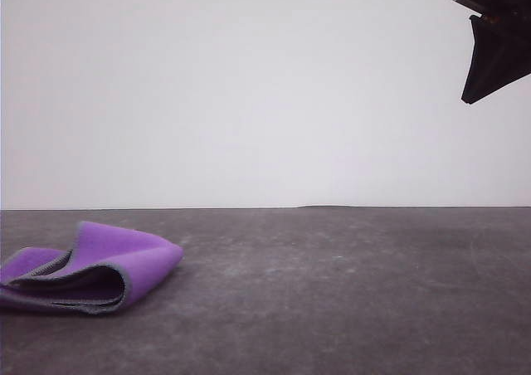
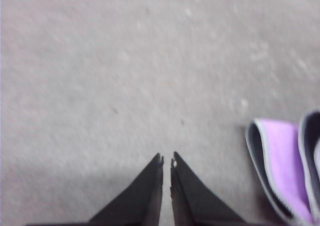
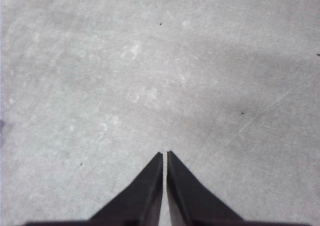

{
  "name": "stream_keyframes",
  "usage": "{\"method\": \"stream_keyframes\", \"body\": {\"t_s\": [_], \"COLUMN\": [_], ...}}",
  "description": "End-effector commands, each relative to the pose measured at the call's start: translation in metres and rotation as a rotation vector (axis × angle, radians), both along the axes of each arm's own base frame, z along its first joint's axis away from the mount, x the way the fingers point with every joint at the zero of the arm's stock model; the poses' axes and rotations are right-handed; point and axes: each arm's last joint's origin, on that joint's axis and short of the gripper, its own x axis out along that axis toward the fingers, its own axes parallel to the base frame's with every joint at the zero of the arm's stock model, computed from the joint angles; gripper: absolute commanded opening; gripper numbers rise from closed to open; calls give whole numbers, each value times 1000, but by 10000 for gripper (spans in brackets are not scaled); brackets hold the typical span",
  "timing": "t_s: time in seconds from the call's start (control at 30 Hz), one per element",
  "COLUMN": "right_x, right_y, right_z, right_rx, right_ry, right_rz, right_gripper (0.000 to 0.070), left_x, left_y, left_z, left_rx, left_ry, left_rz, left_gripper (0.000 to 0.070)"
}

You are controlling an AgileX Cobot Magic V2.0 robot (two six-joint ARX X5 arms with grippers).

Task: Fold clothes

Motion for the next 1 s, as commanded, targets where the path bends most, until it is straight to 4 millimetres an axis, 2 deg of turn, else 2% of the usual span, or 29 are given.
{"method": "stream_keyframes", "body": {"t_s": [0.0,0.97], "right_x": [4,4], "right_y": [1,1], "right_z": [2,2], "right_rx": [-3,-2], "right_ry": [-10,-10], "right_rz": [9,10], "right_gripper": [8,8], "left_x": [0,-2], "left_y": [0,0], "left_z": [-5,-5], "left_rx": [3,6], "left_ry": [-3,-35], "left_rz": [6,8], "left_gripper": [16,17]}}
